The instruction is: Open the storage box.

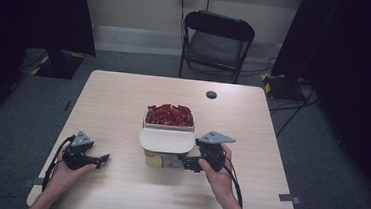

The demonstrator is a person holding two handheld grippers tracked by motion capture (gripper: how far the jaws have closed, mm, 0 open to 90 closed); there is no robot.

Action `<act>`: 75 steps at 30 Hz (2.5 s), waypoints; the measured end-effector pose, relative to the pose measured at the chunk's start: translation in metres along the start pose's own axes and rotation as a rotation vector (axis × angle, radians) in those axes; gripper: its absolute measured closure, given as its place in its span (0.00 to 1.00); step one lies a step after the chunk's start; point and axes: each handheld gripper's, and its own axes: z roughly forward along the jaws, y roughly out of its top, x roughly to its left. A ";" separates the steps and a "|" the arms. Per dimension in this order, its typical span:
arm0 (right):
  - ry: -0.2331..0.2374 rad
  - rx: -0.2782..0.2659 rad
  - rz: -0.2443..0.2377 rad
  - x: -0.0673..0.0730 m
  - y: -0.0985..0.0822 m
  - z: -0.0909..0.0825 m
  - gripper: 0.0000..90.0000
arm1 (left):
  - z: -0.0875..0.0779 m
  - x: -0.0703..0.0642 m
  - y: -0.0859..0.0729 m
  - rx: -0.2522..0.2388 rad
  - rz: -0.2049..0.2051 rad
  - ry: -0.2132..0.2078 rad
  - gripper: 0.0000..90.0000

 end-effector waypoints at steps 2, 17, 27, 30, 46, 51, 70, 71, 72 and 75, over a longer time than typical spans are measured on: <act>0.000 -0.002 0.001 -0.001 0.001 0.000 0.16 | 0.000 0.000 0.000 0.000 0.000 0.000 0.17; 0.004 -0.028 -0.005 -0.006 0.015 0.000 0.16 | 0.000 0.000 0.000 0.000 0.000 -0.001 0.17; -0.009 -0.035 0.012 -0.016 0.024 0.003 0.16 | 0.000 0.000 0.000 -0.001 -0.004 -0.007 0.17; -0.009 -0.034 0.015 -0.018 0.025 0.004 0.16 | 0.001 0.000 0.000 -0.002 -0.004 -0.007 0.17; -0.009 -0.048 0.031 -0.030 0.031 0.009 0.16 | 0.001 0.000 0.000 -0.001 -0.003 -0.007 0.16; -0.004 -0.064 0.047 -0.035 0.036 0.012 0.16 | 0.001 0.000 0.000 -0.001 -0.003 -0.007 0.16; -0.014 -0.085 0.090 -0.045 0.045 0.019 0.16 | 0.000 0.001 0.000 -0.003 -0.004 -0.002 0.17; -0.018 -0.082 0.098 -0.046 0.045 0.020 0.16 | 0.000 0.000 0.000 -0.004 -0.005 -0.002 0.17; -0.025 -0.075 0.101 -0.047 0.046 0.020 0.16 | 0.000 0.001 0.000 -0.002 -0.004 -0.003 0.18; -0.026 -0.078 0.106 -0.049 0.046 0.019 0.16 | 0.000 0.001 0.000 -0.001 -0.002 -0.002 0.18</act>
